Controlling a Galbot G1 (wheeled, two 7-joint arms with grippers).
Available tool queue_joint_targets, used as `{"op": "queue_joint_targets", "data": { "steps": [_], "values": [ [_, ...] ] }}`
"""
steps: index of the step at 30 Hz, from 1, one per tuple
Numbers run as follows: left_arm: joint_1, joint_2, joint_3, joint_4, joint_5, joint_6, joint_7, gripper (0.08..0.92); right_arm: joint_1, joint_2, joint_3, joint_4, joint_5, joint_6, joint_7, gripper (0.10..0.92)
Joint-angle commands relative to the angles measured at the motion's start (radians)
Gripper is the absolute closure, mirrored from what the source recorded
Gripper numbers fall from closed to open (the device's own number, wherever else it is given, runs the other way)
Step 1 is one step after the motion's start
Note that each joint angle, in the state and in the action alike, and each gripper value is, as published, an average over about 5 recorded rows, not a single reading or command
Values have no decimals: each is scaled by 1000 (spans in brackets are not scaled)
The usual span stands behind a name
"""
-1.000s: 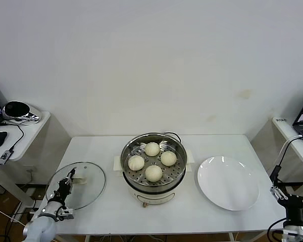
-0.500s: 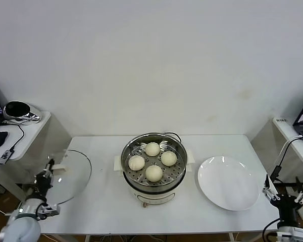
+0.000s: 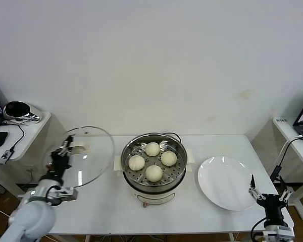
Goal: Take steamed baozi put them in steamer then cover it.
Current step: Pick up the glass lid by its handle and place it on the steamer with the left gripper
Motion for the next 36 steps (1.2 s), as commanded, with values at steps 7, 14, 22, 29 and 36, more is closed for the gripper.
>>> {"op": "queue_joint_targets", "data": {
  "steps": [7, 14, 22, 29, 36],
  "values": [
    [-517, -127, 657, 13, 79, 292, 183, 856, 15, 33, -37, -15, -63, -6, -2, 203],
    [-532, -226, 721, 58, 235, 310, 253, 856, 18, 44, -39, -24, -77, -7, 1, 203],
    [-529, -319, 733, 137, 396, 322, 299, 856, 13, 48, -38, -24, -79, -3, 3, 203],
    [-523, -360, 733, 178, 425, 316, 290, 856, 11, 47, -35, -28, -79, 0, 4, 203],
    [-522, -382, 731, 224, 427, 312, 280, 856, 11, 44, -39, -33, -79, 1, 3, 203]
  ]
}}
